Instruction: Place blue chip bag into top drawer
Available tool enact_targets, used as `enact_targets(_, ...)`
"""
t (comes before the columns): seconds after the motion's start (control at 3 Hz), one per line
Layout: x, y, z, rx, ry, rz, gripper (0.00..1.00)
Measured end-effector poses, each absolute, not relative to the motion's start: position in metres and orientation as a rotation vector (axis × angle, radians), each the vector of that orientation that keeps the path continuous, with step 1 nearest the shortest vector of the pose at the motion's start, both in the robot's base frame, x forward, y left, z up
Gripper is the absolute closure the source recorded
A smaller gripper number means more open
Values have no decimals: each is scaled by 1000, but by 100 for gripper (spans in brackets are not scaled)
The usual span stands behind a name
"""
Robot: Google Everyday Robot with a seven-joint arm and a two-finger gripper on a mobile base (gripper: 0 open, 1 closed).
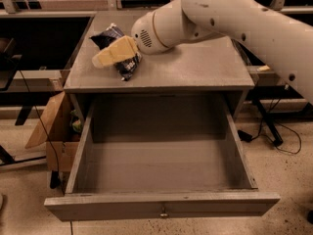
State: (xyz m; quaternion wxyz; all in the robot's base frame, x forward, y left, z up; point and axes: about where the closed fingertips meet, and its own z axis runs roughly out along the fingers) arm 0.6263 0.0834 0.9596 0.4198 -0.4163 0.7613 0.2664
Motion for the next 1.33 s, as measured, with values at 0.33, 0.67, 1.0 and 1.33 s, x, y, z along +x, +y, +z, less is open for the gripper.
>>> enact_targets(0.33, 626, 83, 959, -1043, 1908, 667, 0)
enact_targets(0.67, 627, 80, 960, -1005, 1895, 674, 0)
enact_targets(1.0, 649, 84, 960, -958, 1829, 705, 0)
enact_targets(1.33, 683, 96, 954, -939, 1786, 717, 0)
